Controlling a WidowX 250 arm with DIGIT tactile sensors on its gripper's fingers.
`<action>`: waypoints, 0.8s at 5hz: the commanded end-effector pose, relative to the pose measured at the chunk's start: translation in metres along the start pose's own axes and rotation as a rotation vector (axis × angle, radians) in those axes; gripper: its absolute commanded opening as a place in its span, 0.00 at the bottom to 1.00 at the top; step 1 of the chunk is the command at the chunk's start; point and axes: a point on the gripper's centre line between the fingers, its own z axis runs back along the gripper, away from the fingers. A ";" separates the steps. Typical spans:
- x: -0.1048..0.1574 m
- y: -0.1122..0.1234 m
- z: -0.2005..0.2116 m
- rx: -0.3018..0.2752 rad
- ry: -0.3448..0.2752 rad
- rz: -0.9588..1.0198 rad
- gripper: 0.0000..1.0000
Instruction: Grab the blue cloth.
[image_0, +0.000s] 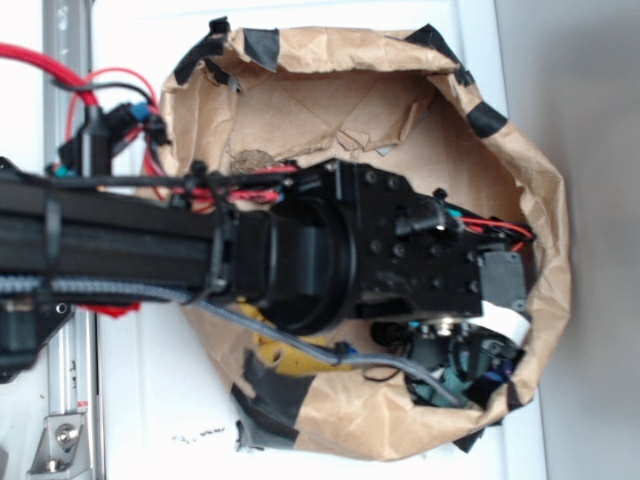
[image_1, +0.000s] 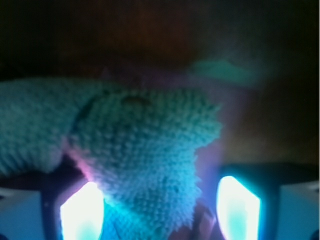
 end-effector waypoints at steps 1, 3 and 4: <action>0.019 -0.010 -0.008 0.034 -0.043 -0.028 0.00; 0.000 -0.022 0.036 0.095 -0.155 -0.059 0.00; -0.003 -0.021 0.043 0.094 -0.175 -0.053 0.00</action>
